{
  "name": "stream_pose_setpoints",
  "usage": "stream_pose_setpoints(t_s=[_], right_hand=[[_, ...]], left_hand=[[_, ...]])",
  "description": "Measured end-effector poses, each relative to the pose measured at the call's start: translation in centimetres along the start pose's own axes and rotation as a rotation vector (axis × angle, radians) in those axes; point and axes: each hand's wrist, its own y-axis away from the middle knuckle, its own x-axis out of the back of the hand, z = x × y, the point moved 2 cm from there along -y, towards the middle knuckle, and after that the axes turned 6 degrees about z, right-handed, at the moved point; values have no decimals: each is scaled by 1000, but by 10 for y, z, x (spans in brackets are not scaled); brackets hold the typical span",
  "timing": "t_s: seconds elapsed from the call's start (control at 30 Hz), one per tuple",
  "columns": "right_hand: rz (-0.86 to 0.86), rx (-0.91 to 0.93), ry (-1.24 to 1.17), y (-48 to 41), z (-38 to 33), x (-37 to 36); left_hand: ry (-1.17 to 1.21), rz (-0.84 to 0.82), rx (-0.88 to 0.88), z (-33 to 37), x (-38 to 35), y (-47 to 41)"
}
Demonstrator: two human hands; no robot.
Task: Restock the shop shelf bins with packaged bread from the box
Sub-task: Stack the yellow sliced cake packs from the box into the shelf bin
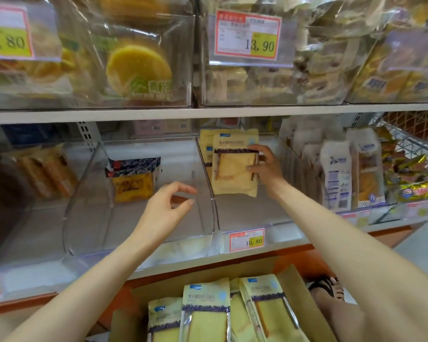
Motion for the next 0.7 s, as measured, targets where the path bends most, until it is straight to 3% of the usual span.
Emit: stream_pose_setpoints(t_s=[0.13,0.27,0.4,0.7], right_hand=[[-68,175,310,-9,15,-29],[-17,164,569,-10,29,-33],[-131,181,717,-6,31,-33],[-151,166,623,24,0,8]], left_hand=[[-109,-4,-51,-7,3,4],[-127,-8,-75,-10,4,5],[-115,-34,-106,-6,3,7],[-107,-116,-78,-6,-1,14]])
